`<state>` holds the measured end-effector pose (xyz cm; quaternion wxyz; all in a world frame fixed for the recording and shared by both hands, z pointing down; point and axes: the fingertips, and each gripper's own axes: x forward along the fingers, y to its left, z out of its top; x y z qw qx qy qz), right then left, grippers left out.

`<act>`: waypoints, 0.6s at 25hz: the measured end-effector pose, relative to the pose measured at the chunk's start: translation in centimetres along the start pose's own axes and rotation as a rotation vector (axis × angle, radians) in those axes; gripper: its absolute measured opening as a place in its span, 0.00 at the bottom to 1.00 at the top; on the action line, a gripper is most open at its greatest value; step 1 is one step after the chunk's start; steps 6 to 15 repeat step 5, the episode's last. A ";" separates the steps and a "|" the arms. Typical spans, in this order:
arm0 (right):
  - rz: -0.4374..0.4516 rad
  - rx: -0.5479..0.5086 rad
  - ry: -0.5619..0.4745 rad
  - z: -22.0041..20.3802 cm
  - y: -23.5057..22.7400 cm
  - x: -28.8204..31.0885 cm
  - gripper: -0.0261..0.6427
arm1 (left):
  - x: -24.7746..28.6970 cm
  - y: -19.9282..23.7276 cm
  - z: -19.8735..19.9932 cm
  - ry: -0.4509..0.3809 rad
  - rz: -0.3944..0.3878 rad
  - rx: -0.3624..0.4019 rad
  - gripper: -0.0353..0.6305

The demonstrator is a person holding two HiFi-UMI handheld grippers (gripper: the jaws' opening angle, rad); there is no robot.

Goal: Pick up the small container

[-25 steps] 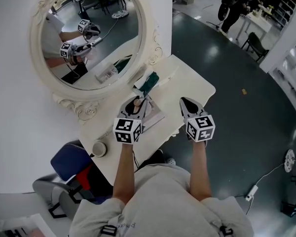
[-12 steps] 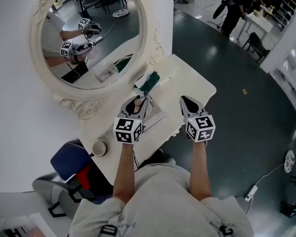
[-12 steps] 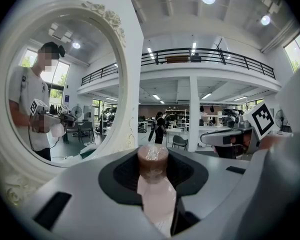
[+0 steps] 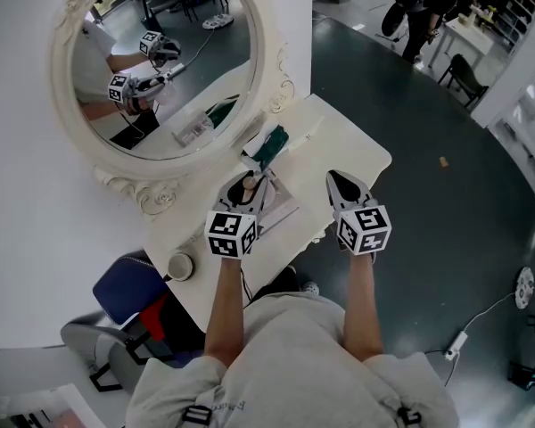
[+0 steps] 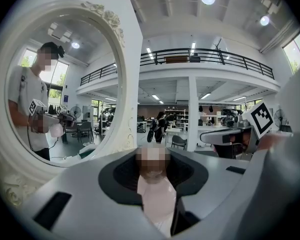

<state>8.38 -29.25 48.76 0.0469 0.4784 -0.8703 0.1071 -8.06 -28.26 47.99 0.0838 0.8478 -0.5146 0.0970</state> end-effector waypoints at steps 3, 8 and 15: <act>0.002 -0.004 0.003 -0.2 0.1 0.1 0.06 | -0.1 0.1 -0.2 0.002 0.003 0.002 0.26; 0.005 -0.007 0.004 -0.2 0.1 0.2 0.06 | -0.1 0.3 -0.2 0.004 0.005 0.002 0.26; 0.005 -0.007 0.004 -0.2 0.1 0.2 0.06 | -0.1 0.3 -0.2 0.004 0.005 0.002 0.26</act>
